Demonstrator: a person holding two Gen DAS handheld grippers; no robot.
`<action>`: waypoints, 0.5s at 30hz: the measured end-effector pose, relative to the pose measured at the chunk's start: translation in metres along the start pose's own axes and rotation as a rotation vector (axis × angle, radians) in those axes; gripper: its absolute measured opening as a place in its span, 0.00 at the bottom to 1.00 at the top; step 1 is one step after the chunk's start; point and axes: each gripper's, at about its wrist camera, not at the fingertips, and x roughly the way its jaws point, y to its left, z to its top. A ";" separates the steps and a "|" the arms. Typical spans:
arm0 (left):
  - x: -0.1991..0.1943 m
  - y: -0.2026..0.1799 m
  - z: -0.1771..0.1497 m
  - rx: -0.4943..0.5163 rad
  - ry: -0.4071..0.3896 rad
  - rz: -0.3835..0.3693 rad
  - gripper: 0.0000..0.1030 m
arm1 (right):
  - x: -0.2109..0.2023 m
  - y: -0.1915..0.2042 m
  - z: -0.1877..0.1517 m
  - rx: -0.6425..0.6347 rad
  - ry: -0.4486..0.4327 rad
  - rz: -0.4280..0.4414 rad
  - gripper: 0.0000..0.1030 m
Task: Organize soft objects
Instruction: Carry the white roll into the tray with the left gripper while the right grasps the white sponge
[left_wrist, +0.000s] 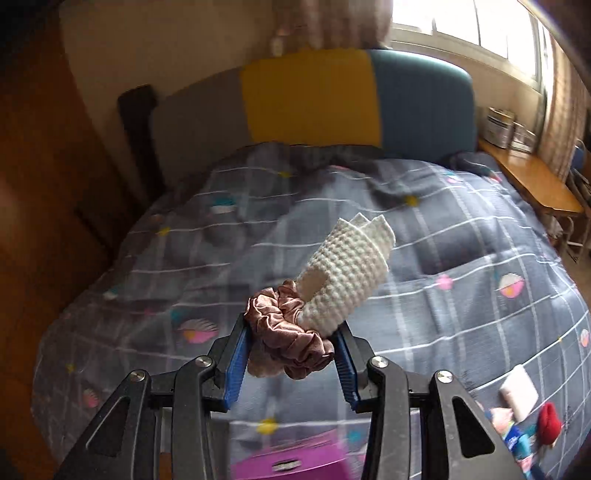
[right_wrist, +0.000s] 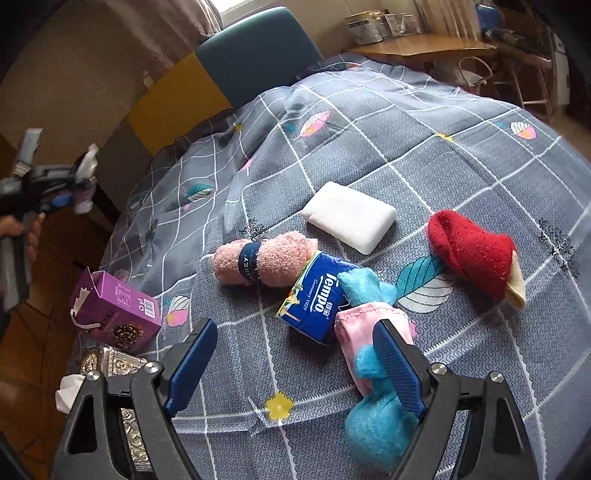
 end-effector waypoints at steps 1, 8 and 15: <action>-0.003 0.017 -0.007 -0.016 0.003 0.013 0.41 | 0.000 0.000 0.000 -0.003 0.001 -0.001 0.85; -0.021 0.126 -0.078 -0.084 0.012 0.046 0.41 | -0.005 0.007 0.004 -0.068 0.021 0.018 0.85; -0.042 0.181 -0.181 -0.159 -0.009 0.039 0.41 | -0.017 0.002 0.048 -0.215 -0.050 -0.076 0.84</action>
